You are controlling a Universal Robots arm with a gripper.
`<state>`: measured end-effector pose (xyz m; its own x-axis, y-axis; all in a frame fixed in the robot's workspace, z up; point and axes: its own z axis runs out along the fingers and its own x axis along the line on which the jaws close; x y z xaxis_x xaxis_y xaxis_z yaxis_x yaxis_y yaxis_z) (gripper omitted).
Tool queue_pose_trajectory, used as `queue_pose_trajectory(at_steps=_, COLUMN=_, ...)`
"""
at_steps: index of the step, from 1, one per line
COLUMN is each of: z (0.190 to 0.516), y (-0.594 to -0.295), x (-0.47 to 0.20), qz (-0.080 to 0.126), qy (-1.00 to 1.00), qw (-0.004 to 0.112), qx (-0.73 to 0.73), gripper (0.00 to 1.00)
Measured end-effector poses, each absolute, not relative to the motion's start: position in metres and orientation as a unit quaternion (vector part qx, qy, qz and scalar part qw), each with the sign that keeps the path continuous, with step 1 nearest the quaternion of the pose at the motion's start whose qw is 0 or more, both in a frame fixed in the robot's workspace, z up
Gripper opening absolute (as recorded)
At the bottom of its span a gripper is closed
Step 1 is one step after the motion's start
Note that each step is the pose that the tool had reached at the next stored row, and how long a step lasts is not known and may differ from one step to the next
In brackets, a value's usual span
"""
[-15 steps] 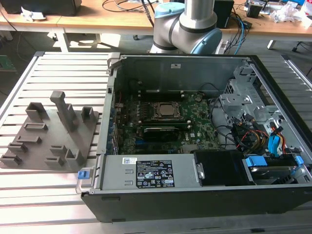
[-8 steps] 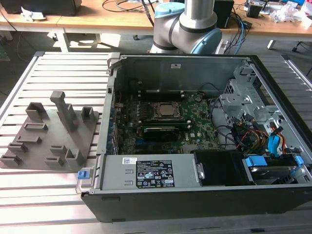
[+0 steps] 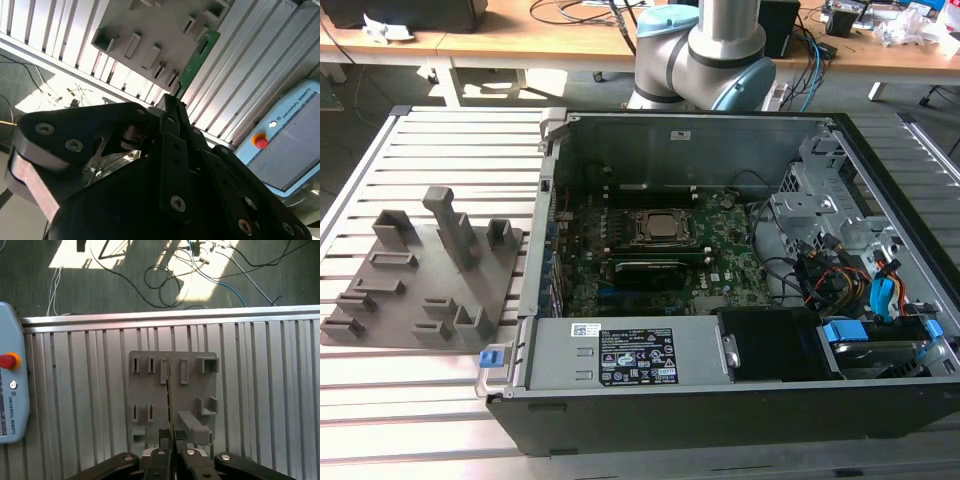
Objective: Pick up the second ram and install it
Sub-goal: 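Pick up the second ram and move it above second insertion slot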
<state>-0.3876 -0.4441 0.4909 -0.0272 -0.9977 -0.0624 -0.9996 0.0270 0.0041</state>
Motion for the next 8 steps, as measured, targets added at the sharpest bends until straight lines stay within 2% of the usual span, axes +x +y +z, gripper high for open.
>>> queue_pose_trajectory(at_steps=5, z=0.49, y=-0.444, x=-0.385, qz=0.022, qy=0.715, qw=0.019, qx=-0.699, gripper=0.14)
queue_pose_trajectory(at_steps=8, z=0.489, y=-0.444, x=-0.356, qz=0.021, qy=0.715, qw=0.016, qx=-0.699, gripper=0.14)
